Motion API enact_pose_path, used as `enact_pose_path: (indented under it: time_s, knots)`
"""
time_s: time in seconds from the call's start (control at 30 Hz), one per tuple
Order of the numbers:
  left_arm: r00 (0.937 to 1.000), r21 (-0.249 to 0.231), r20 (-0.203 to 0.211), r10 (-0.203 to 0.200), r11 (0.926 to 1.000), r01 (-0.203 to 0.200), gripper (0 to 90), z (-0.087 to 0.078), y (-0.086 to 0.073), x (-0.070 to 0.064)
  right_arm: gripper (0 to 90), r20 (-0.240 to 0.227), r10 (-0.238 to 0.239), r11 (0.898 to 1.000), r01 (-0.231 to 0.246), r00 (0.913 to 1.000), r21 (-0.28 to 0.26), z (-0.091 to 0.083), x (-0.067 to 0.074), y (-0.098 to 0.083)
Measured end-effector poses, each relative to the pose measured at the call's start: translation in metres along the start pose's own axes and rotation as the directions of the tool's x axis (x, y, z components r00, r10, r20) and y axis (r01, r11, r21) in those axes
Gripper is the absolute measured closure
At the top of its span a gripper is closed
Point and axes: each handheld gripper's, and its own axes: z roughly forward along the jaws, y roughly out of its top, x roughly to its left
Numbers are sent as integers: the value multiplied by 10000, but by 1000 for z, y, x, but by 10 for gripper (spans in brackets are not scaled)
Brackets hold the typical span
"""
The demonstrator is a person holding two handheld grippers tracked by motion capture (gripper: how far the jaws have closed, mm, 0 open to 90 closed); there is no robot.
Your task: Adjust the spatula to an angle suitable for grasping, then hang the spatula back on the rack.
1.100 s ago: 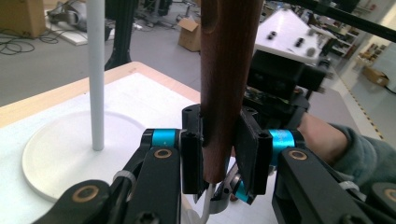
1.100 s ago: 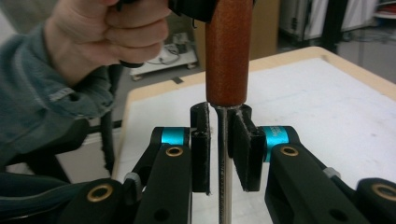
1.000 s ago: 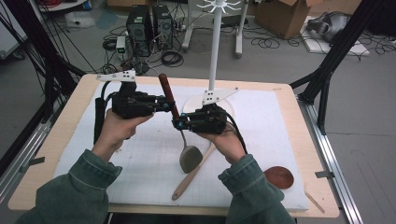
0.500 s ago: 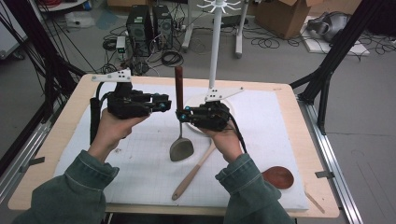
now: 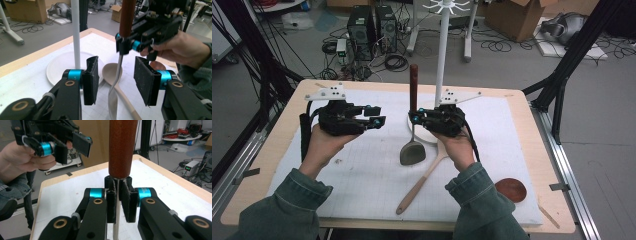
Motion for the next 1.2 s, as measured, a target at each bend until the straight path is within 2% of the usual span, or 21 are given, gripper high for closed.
enact_pose_path:
  time_s: [0.3,0.67,0.9,1.03,1.2]
  knots:
    - [9981,269,-607,131,9996,-115,450,-5,-16,6,840,101,277,9994,-279,9996,180,-7,-9,0]
    - [9914,514,-1297,187,9986,-122,332,-13,-40,9,840,317,165,9998,-168,9994,82,-20,-16,14]
    - [9862,672,-1635,261,9976,-153,309,-18,-55,10,840,344,399,9992,-398,9986,-30,-29,-24,16]
    - [9849,679,-1715,253,9976,-138,306,-20,-62,10,840,370,306,9995,-307,9988,34,-34,-28,24]
    - [9835,693,-1792,230,9975,-107,300,-22,-69,11,840,290,413,9991,-413,9987,3,-39,-34,32]
